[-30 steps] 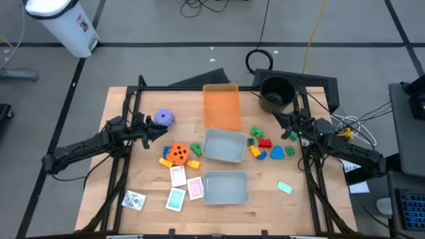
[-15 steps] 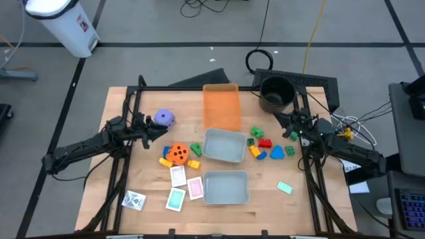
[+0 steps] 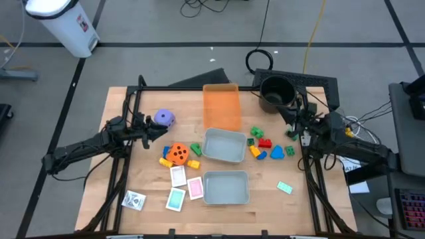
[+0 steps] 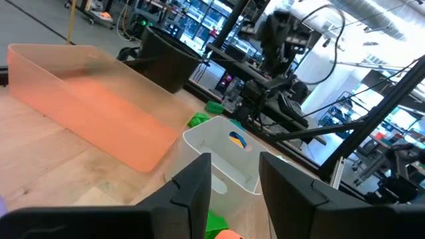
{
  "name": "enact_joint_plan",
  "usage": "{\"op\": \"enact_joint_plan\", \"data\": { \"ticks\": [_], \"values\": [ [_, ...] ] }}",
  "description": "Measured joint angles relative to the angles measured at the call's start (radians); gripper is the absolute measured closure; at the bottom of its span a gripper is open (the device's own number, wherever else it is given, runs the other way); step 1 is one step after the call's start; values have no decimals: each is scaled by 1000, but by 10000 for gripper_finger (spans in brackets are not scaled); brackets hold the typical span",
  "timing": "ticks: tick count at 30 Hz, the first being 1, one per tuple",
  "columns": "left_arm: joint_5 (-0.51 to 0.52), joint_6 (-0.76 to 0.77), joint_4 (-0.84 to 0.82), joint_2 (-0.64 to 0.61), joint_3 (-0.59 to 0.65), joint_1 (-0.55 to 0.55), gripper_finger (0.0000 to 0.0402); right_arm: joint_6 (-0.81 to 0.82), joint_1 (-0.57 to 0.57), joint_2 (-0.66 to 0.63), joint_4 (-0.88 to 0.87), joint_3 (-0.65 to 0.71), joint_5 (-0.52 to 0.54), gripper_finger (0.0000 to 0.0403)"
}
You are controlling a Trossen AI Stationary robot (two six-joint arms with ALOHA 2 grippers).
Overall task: Pick & Place Toys
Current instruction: Put the purple dice into the orange bin
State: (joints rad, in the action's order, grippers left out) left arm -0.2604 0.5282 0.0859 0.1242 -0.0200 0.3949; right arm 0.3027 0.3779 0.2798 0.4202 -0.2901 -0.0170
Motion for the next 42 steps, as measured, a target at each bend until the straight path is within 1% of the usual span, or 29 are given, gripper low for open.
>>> {"op": "enact_joint_plan", "data": {
  "ticks": [2,7,11,14,19,21,24,26,30,31,34,35,37,38,39,42],
  "values": [
    [0,0,0,0,0,0,270,-2,0,79,-13,-63,-18,399],
    [0,0,0,0,0,0,270,40,0,282,-4,-217,-17,399],
    [3,-1,4,0,0,0,270,102,0,451,19,-299,-15,399],
    [67,21,67,0,0,0,270,159,0,567,66,-335,-15,399],
    [184,130,239,0,0,0,270,281,0,720,256,-343,-15,399],
    [227,137,308,0,0,0,270,313,0,760,312,-343,-15,399],
    [295,133,413,0,0,0,270,333,0,800,346,-343,-15,399],
    [308,132,469,0,0,0,270,351,0,817,350,-343,-15,399],
    [305,139,528,0,0,0,270,351,0,831,393,-343,-14,399],
    [322,146,560,0,0,0,270,351,0,831,407,-343,-14,399],
    [447,179,655,0,-1,0,270,357,0,831,445,-346,-15,399],
    [472,195,665,0,-5,0,270,363,0,831,443,-358,-17,399],
    [464,177,639,0,-39,0,270,361,-2,832,430,-387,-41,399],
    [446,160,590,0,-70,0,270,353,-5,832,406,-409,-44,399],
    [430,146,512,0,-109,0,270,339,-12,832,375,-435,-45,399],
    [398,73,176,29,-260,0,270,276,-34,832,229,-522,-40,399]
  ]
}}
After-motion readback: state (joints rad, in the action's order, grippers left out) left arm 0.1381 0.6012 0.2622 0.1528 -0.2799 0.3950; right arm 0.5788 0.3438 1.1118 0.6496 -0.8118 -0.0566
